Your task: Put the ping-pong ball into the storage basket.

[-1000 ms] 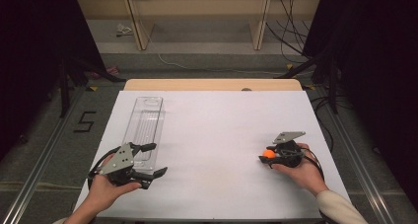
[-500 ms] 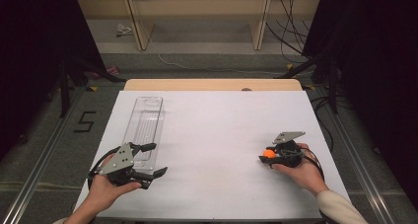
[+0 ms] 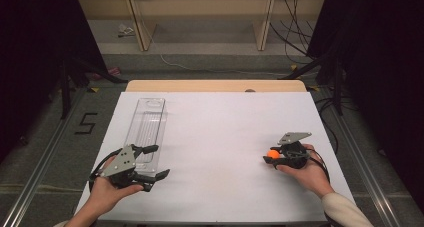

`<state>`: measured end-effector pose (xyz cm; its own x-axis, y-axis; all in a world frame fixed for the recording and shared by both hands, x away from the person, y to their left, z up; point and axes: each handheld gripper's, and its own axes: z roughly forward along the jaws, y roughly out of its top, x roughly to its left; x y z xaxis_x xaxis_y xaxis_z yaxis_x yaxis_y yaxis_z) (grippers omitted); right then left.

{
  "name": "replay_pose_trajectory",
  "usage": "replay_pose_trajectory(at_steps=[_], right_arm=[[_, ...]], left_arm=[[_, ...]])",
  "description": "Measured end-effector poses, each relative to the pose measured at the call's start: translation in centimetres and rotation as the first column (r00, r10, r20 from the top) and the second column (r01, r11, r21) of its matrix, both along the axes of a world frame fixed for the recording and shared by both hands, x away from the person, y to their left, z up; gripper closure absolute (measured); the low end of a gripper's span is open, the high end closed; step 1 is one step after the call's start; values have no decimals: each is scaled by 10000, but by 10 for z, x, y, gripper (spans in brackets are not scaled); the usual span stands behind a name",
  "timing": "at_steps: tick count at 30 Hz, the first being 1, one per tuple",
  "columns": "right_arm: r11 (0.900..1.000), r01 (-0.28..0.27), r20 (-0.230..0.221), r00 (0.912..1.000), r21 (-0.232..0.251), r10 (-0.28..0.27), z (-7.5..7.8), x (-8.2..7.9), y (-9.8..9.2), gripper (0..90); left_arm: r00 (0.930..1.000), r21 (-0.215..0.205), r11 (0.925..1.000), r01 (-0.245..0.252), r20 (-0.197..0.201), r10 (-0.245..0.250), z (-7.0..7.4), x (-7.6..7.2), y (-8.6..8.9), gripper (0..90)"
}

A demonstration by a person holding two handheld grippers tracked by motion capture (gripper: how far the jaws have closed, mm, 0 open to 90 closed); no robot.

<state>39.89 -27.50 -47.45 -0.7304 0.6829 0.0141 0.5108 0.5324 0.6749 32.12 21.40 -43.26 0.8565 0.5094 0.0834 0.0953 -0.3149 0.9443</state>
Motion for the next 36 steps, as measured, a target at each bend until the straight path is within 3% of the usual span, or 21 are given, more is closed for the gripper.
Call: replay_pose_trajectory(at_steps=[36], right_arm=[[9981,-11,917,9958,623,-46,26,7,7,514]], left_arm=[[10000,17,10000,-5,-4,5,0,0,0,177]])
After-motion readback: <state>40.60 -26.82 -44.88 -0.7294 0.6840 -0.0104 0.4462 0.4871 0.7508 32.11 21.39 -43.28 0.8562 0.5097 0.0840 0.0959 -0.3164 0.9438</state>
